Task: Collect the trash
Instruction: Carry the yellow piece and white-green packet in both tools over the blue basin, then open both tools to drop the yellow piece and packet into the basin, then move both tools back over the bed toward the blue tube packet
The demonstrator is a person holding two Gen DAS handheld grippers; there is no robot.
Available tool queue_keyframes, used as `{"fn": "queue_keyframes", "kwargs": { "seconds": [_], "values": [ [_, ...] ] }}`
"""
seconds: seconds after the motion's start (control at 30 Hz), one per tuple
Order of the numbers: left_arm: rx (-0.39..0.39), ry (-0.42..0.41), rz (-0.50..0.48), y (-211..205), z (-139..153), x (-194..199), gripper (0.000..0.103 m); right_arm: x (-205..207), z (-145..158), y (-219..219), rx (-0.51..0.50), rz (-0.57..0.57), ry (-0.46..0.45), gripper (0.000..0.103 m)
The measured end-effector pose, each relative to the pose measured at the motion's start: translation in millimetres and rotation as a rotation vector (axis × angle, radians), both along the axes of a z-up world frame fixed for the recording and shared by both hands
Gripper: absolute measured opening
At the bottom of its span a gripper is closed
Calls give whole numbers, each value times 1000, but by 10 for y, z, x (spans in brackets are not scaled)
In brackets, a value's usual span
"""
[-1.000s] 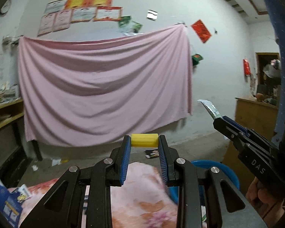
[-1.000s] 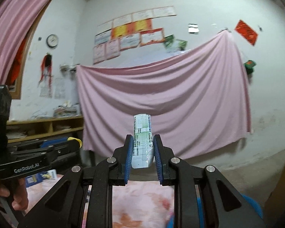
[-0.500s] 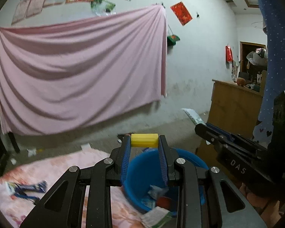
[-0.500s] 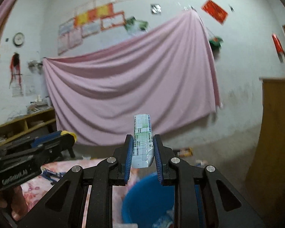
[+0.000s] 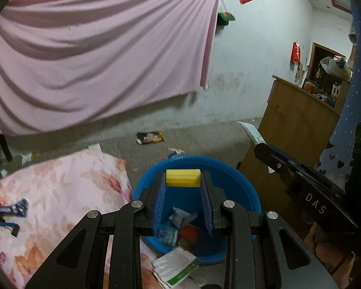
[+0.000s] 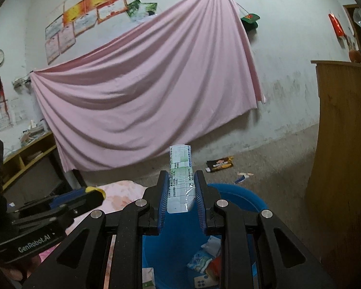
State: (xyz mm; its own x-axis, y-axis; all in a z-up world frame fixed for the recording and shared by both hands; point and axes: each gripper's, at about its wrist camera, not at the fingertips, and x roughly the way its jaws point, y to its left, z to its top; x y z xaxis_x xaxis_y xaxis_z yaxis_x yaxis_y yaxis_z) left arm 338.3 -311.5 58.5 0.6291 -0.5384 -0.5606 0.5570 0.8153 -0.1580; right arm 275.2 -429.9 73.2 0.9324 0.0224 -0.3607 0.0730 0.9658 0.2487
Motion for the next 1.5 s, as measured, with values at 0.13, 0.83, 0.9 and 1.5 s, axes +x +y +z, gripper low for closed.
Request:
{"fn": "queue_keyframes", "kwargs": {
  "seconds": [0.13, 0.83, 0.9, 1.5],
  "values": [
    [-6, 35, 4, 48, -59, -18, 25, 43, -26, 10, 0, 1, 34, 20],
    [-21, 77, 59, 268, -69, 77, 40, 152, -136, -23, 14, 5, 102, 26],
    [-19, 64, 68, 314, -28, 60, 40, 153, -125, -22, 17, 8, 97, 27],
    [-71, -121, 278, 1389, 415, -179, 61, 141, 219, 479, -27, 38, -120, 45]
  ]
}}
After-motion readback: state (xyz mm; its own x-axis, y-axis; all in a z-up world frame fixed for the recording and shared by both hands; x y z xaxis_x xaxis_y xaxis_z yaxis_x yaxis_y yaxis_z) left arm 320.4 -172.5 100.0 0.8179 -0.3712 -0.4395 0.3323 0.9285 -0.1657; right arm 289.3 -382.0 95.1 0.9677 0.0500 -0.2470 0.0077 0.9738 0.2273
